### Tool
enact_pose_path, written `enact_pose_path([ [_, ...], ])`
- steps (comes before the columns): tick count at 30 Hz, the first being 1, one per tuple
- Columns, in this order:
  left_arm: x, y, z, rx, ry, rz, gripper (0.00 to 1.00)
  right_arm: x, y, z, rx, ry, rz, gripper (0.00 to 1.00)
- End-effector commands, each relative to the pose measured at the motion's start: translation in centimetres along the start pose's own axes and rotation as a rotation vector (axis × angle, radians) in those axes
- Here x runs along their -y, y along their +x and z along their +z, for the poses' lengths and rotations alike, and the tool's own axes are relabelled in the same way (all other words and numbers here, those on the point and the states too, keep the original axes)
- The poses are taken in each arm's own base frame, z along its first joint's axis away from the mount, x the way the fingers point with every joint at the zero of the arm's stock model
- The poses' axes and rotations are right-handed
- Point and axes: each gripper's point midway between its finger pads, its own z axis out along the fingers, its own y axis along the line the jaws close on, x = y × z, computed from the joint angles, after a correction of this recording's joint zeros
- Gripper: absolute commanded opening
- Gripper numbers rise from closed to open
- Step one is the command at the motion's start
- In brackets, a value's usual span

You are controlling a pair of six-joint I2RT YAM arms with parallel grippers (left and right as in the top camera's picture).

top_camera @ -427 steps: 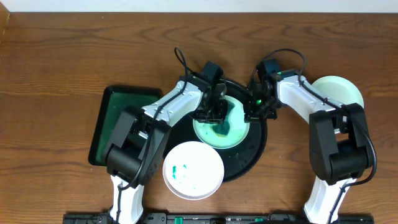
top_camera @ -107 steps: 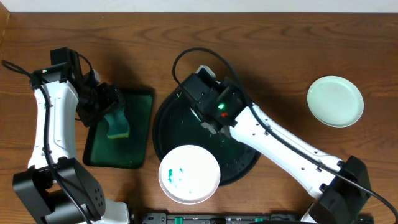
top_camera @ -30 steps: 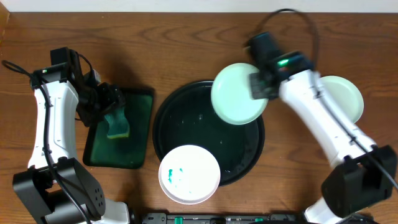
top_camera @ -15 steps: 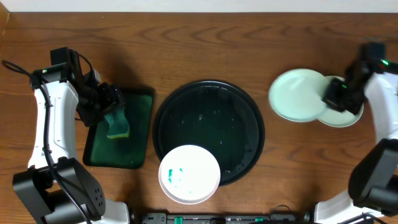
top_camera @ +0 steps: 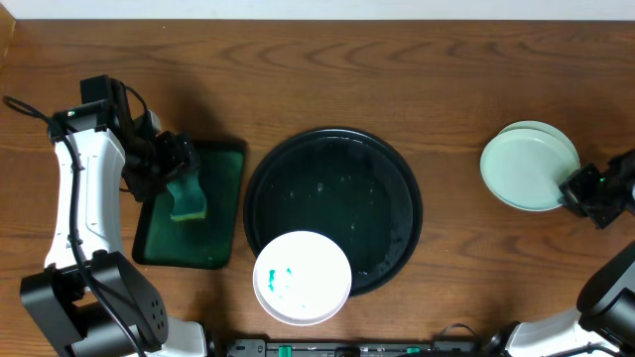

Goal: Clean dirty plates on tray and stack at the side
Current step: 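Carry the plate right and stack it on the plate on the table, then move the right gripper back to the last white plate's rim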

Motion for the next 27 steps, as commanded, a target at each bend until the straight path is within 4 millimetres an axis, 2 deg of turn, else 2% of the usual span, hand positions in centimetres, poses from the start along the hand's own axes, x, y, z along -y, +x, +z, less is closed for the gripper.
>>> enact_pose_path([
  [1,0.4,-0.6,-1.0,0.034,0.012,0.020,0.85,-0.1,-0.3,0.1,0.003,-0.035,0.068,0.01],
  [8,0.4,-0.6,-1.0,0.034,0.012,0.020,0.85,-0.4,-1.6,0.8,0.038,-0.057,0.106,0.01],
  [18,0.4,-0.6,-1.0,0.037,0.013,0.021,0.85,0.2,-0.8,3.6,-0.041,-0.039,0.093,0.01],
  [23,0.4,-0.6,-1.0,0.036,0.013,0.021,0.85,-0.7,-0.8,3.0,-0.056,-0.071,0.054,0.01],
  [26,0.4,-0.6,-1.0,0.036,0.013,0.020,0.85,-1.7,-1.2,1.7,-0.065,-0.080,0.010,0.01],
  [27,0.4,-0.6,-1.0,0.036,0.012,0.021,0.85,-2.0,-1.3,1.1,-0.066,-0.080,-0.007,0.05],
])
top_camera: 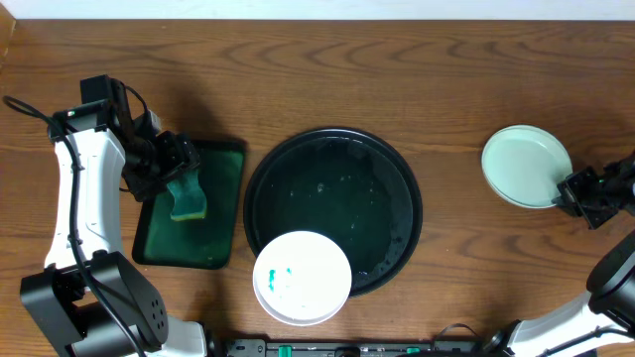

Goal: Clean dirty plates on tray and stack at the side
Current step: 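Move the right gripper back to the last white plate's rim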

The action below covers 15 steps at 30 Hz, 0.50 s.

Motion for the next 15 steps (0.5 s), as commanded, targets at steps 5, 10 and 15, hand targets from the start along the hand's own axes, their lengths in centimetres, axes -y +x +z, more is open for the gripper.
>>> enact_pose_path([
  [5,0.4,-0.6,-1.0,0.034,0.016,0.020,0.85,-4.2,-1.5,-4.4,0.023,-0.030,-0.133,0.23],
  [10,0.9,-0.5,-1.0,0.029,0.042,0.021,0.85,-6.2,-0.9,-6.0,0.010,-0.033,-0.208,0.32],
  [15,0.9,-0.5,-1.0,0.029,0.042,0.021,0.85,-8.6,0.4,-6.5,0.012,-0.040,-0.324,0.42],
])
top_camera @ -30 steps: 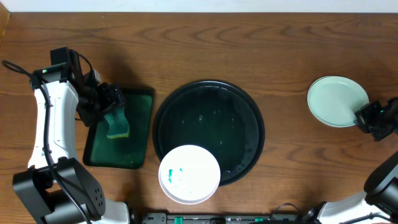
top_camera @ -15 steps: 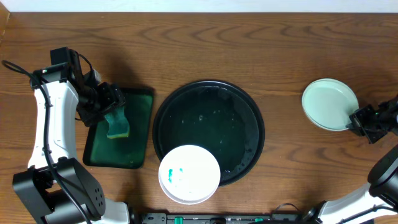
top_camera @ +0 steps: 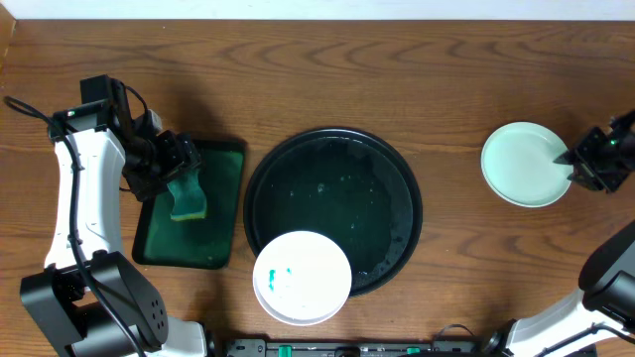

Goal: Clean dirty plates on tray and stack at the side
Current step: 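Move the right gripper back to the last white plate's rim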

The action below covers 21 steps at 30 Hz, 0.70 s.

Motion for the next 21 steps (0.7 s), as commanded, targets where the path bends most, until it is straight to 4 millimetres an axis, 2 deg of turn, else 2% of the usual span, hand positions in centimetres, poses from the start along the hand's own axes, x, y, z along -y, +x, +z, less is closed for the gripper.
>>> enact_pose_path([
  [1,0.6,-0.6,-1.0,0.032,0.024,0.021,0.85,-2.8,0.2,-0.8,0.024,-0.024,-0.129,0.42],
  [7,0.6,-0.6,-1.0,0.032,0.024,0.021,0.85,-7.7,2.2,-1.6,0.055,-0.061,-0.326,0.42],
  [9,0.6,-0.6,-1.0,0.032,0.023,0.021,0.85,-10.1,3.8,-1.9,0.053,-0.093,-0.432,0.43],
  [10,0.6,-0.6,-1.0,0.033,0.023,0.022,0.85,-11.1,4.6,-2.0,0.052,-0.099,-0.477,0.48],
  [12,0.6,-0.6,-1.0,0.033,0.023,0.027,0.85,-13.3,6.8,-2.0,0.035,-0.110,-0.581,0.58],
  [17,0.4,-0.7,-1.0,0.037,0.012,0.033,0.85,-17.3,13.5,-0.5,-0.075,-0.116,-0.736,0.72],
  [21,0.4,-0.8,-1.0,0.042,0.013,0.034,0.85,-19.0,18.3,1.4,-0.150,-0.093,-0.814,0.72],
])
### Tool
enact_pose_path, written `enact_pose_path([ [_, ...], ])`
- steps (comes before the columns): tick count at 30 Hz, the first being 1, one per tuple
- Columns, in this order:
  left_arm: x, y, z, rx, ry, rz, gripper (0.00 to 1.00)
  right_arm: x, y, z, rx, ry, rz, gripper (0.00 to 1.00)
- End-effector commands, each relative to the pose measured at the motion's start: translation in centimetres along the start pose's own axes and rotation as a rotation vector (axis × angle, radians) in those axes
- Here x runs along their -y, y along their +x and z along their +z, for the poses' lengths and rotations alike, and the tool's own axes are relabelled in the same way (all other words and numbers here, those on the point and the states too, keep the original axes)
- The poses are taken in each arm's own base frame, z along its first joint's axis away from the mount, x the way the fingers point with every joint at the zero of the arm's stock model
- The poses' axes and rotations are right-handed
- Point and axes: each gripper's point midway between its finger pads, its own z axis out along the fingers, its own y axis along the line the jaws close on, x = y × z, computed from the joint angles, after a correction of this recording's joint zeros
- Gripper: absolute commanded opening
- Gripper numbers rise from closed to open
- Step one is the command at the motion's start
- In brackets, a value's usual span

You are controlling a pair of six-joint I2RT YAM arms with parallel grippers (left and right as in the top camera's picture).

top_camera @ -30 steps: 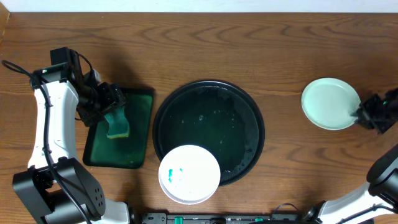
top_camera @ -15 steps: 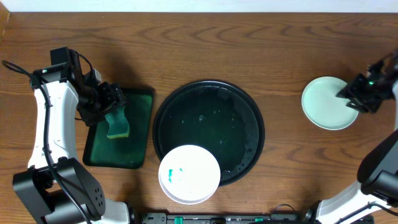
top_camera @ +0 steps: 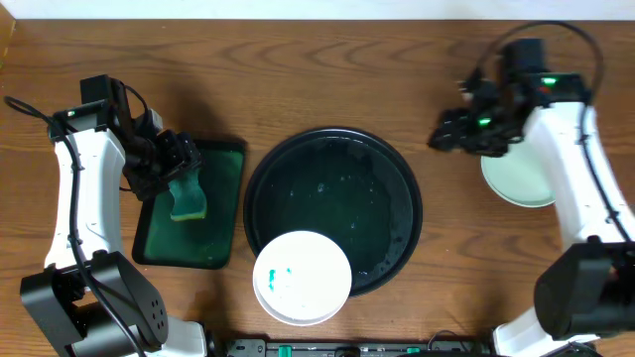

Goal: Clean dirty plates on tray and stack at the side
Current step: 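Move the right gripper back to the last white plate's rim, then slide the white plate to the center of the black tray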

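Observation:
A white plate (top_camera: 303, 278) smeared with teal spots lies on the front rim of the round black tray (top_camera: 337, 193). The pale green clean plates (top_camera: 526, 183) sit stacked at the right, partly under my right arm. My right gripper (top_camera: 444, 137) hovers just off the black tray's right rim, left of the stack; its fingers look apart and hold nothing. My left gripper (top_camera: 181, 177) is shut on a green and yellow sponge (top_camera: 186, 201), held over the small green tray (top_camera: 220, 233).
The wooden table (top_camera: 327, 69) runs to a pale wall at the back. The green tray lies just left of the black one, with a narrow gap between them. The right arm's links cross above the plate stack.
My right gripper was at the right edge of the pale green stack; now it is left of the stack, near the black tray's right rim. The left arm and the sponge have not moved.
First my right gripper was at the stack's lower right edge, with the top plate lying askew. Then the plate lay flush. Then the gripper was off at the stack's right edge, and now it is by the black tray. The left gripper held the sponge throughout.

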Motion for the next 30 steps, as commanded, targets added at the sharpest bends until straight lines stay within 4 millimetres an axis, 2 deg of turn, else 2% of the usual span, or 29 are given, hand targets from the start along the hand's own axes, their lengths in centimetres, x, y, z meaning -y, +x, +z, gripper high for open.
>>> enact_pose_path([
  [1,0.2,-0.7,-1.0,0.038,0.002,0.028,0.85,-2.7,1.5,1.6,-0.050,0.002,-0.023,0.72],
  [4,0.2,-0.7,-1.0,0.037,0.001,0.028,0.85,-4.6,3.0,2.5,-0.093,0.006,-0.005,0.62],
  [6,0.2,-0.7,-1.0,0.038,0.001,0.029,0.85,-5.6,4.2,3.3,-0.124,0.009,-0.007,0.48],
  [7,0.2,-0.7,-1.0,0.039,0.002,0.029,0.85,-6.0,4.8,3.7,-0.142,0.010,-0.014,0.47],
  [11,0.2,-0.8,-1.0,0.042,0.002,0.030,0.85,-6.9,8.5,6.3,-0.240,0.018,-0.062,0.55],
  [17,0.2,-0.8,-1.0,0.042,0.002,0.030,0.85,-9.1,13.6,9.7,-0.348,-0.039,-0.130,0.56],
  [23,0.3,-0.8,-1.0,0.042,0.003,0.030,0.85,-11.3,16.5,11.4,-0.383,-0.071,-0.200,0.56],
  [30,0.2,-0.8,-1.0,0.041,0.002,0.030,0.85,-12.9,19.7,13.0,-0.418,-0.076,-0.214,0.54],
])
